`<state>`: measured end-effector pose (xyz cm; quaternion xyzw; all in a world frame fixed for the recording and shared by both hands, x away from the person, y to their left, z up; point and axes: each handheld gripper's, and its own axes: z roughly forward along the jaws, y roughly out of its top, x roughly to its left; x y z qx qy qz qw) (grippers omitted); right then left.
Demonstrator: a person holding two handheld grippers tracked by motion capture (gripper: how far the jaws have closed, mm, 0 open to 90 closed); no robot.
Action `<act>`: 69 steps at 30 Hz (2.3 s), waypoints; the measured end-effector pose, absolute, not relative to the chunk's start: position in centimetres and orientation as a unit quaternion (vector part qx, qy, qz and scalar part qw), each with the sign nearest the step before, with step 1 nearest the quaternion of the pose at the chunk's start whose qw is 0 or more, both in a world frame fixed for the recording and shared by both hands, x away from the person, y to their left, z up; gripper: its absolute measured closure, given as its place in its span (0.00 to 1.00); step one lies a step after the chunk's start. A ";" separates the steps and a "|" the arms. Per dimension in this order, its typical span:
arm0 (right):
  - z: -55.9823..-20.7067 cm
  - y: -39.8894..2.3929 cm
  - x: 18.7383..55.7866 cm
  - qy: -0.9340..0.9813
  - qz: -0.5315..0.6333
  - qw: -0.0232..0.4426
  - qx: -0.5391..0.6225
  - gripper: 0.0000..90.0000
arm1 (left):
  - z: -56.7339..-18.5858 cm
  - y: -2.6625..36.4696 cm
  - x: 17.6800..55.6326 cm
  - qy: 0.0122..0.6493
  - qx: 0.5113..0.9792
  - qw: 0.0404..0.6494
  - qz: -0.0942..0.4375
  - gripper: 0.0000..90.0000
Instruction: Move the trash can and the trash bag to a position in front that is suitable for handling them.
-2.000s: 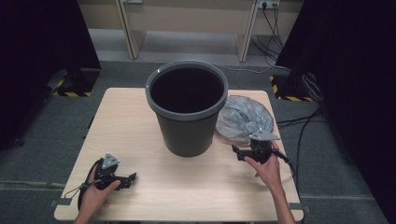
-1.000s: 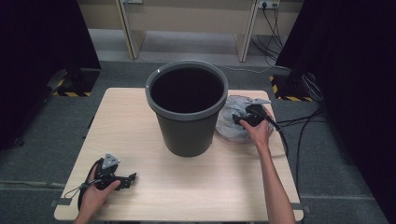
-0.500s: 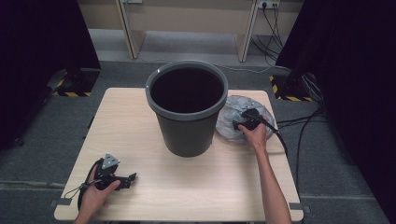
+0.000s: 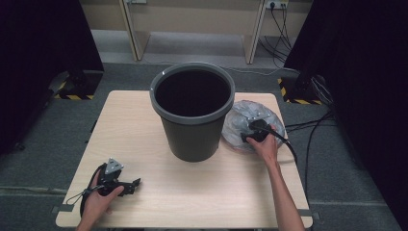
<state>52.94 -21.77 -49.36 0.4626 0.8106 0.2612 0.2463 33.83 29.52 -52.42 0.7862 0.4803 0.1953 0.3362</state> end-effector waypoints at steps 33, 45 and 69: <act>-46.2 -23.7 49.4 0.784 0.325 0.223 0.479 0.21 | -52.4 29.5 33.8 0.480 0.786 0.337 0.195 0.00; -48.5 -22.7 43.0 0.815 0.313 0.210 0.440 0.21 | -52.4 29.5 33.8 0.480 0.786 0.336 0.195 0.00; -45.1 -23.2 36.0 0.802 0.398 0.202 0.396 0.20 | -52.4 29.5 33.8 0.481 0.786 0.337 0.195 0.00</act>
